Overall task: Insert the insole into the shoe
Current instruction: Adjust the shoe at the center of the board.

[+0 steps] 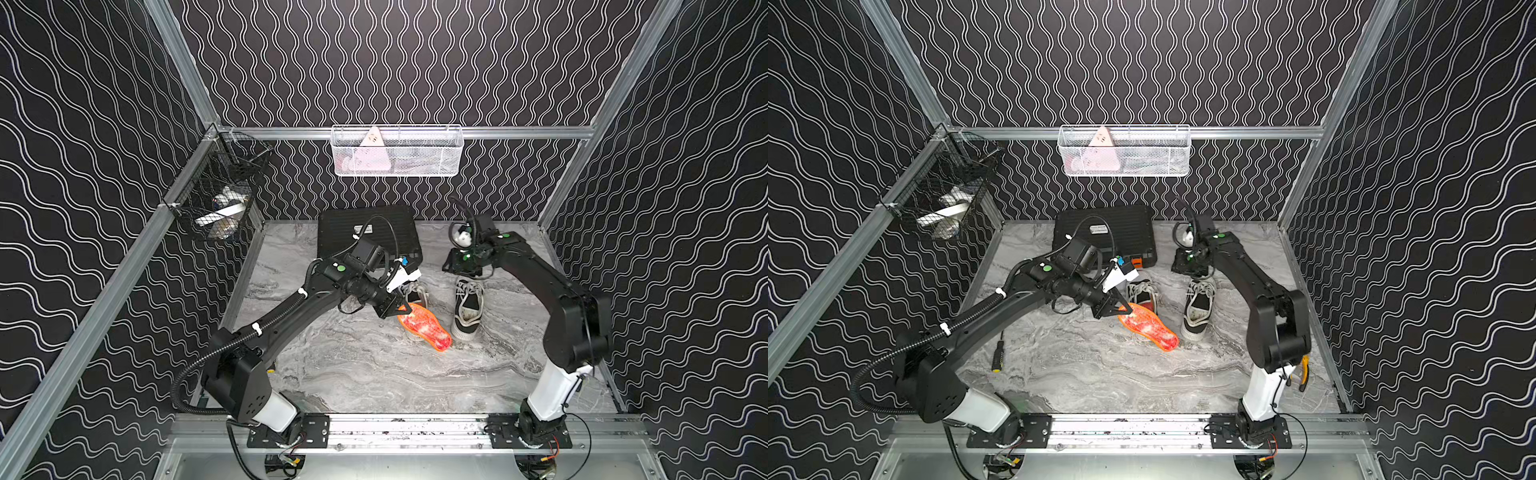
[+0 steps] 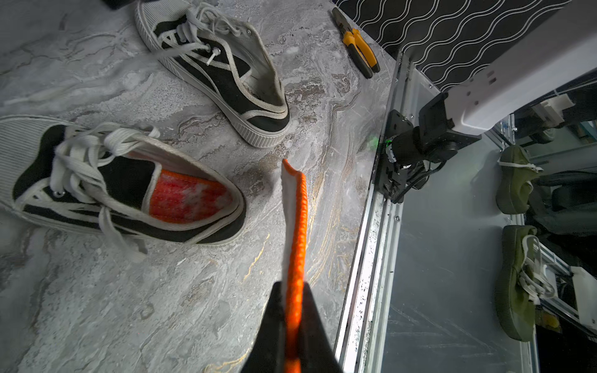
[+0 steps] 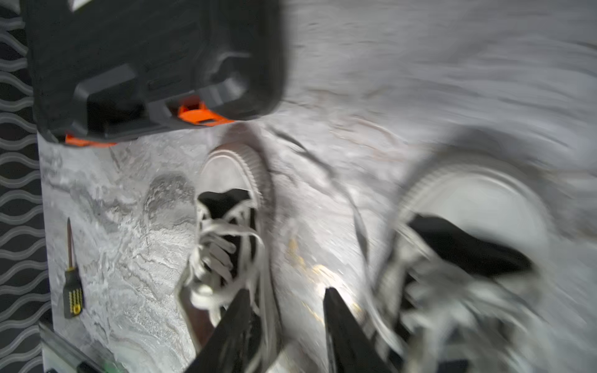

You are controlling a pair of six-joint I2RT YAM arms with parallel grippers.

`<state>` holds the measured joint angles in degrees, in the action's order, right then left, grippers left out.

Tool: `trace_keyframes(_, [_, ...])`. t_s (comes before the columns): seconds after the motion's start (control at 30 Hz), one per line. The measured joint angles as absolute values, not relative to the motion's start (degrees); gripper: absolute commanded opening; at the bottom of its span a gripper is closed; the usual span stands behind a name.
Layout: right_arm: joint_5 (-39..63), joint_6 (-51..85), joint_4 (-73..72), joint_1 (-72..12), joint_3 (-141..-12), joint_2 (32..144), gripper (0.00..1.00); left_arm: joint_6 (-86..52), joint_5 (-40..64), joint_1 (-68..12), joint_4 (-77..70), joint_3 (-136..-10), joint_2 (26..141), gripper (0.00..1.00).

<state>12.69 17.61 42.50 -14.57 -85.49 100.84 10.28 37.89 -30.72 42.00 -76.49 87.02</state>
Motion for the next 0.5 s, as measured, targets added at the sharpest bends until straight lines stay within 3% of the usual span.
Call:
trace_keyframes(0.2, [11.25,21.65,46.37,-11.25,-74.35,91.44,0.37,8.21,34.35,-30.72,38.57,-76.14,86.26,0.0])
trace_keyframes(0.5, [5.32,29.43,46.68,-11.09,-63.37,86.8,0.41,7.03,32.18,-30.72,37.41,-77.19,87.29,0.0])
